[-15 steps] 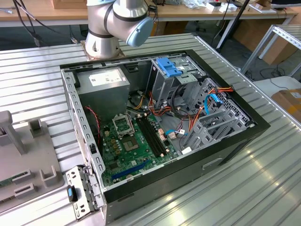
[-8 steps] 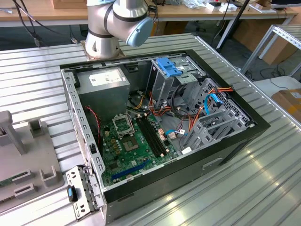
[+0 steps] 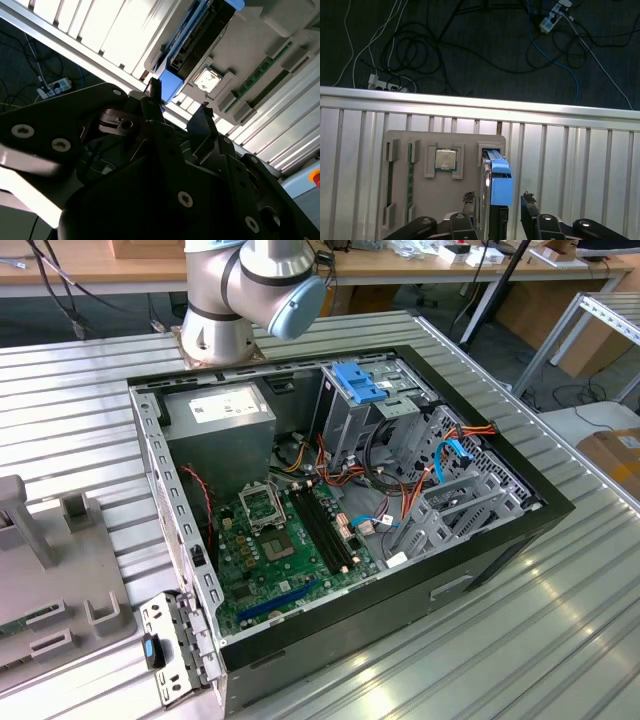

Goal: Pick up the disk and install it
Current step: 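Pick up the disk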

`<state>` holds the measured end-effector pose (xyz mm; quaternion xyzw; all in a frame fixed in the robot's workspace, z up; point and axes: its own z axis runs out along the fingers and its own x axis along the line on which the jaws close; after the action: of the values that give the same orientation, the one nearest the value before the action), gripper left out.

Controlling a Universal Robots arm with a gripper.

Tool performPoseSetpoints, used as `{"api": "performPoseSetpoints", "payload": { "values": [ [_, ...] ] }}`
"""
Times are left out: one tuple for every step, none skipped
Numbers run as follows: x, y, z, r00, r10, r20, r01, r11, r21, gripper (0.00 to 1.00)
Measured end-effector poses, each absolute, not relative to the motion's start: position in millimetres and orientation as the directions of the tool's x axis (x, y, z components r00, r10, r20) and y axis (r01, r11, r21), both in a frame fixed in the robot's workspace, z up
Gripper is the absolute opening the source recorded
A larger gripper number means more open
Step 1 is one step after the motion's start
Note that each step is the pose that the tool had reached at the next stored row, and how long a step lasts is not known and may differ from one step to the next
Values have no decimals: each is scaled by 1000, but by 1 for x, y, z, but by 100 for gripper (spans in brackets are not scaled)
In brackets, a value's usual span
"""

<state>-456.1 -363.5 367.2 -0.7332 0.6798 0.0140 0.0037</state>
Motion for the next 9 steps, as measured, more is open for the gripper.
{"api": "performPoseSetpoints", "payload": {
  "values": [
    [-456,-364,367,75,-997,-26,-997,-76,14,48],
    [-456,-364,367,76,-997,-26,-997,-76,14,48],
    [-456,-363,367,76,-997,-26,-997,-76,13,48],
    [-456,-363,366,76,-997,-26,-997,-76,13,48],
    [-456,-363,366,76,-997,-26,-997,-76,14,48],
    [-456,-364,366,76,-997,-26,-997,-76,14,48],
    [-456,-364,366,76,-997,-26,-997,-76,14,48],
    [-456,-363,366,76,-997,-26,-997,-76,13,48],
    [-456,-363,366,76,-997,-26,-997,-76,13,48]
  ]
}}
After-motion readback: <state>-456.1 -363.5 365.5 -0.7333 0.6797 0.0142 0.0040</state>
